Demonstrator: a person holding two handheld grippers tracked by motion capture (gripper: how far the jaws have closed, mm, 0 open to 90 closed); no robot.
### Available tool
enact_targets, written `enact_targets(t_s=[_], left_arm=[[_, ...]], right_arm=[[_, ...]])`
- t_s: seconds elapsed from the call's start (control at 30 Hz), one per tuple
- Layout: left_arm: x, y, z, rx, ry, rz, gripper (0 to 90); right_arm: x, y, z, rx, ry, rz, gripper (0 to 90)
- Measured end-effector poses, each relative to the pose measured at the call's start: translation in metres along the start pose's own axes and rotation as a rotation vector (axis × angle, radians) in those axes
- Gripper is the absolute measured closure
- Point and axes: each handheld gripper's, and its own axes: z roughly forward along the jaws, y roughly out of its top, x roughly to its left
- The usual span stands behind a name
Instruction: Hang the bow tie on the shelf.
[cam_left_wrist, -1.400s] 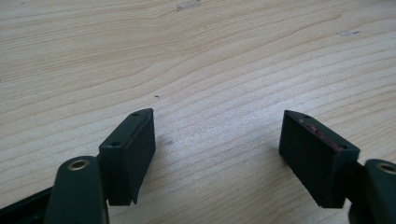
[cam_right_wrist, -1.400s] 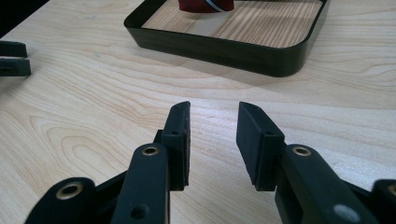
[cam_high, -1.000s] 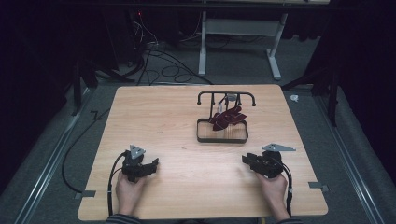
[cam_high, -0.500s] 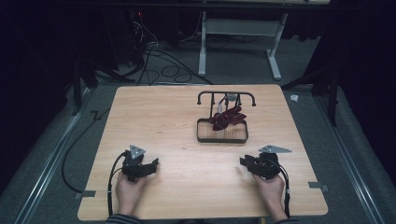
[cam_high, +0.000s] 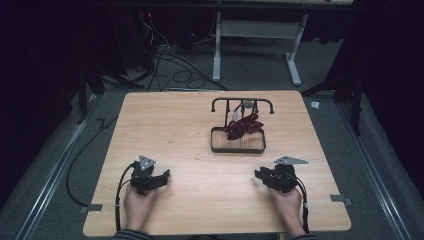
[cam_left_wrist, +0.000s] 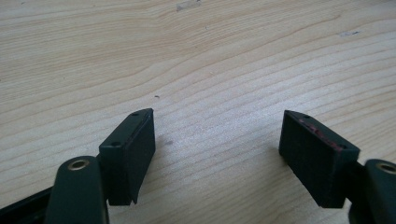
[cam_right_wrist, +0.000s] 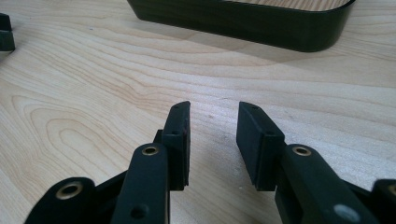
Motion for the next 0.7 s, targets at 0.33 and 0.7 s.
enact_targets(t_s=[0.33,0.7], left_arm=[[0.0000,0.0000,0.0000,0.000,0.000,0.000,27.5],[0.0000,-0.0001,0.0001,-0.001,0.000,0.000,27.5]], right_arm=[[0.0017,-0.0008,0.0042,0.010,-0.008,-0.012,66.7],[0.0036,-0.0018,0.0074,0.014,-0.008,-0.018,66.5]])
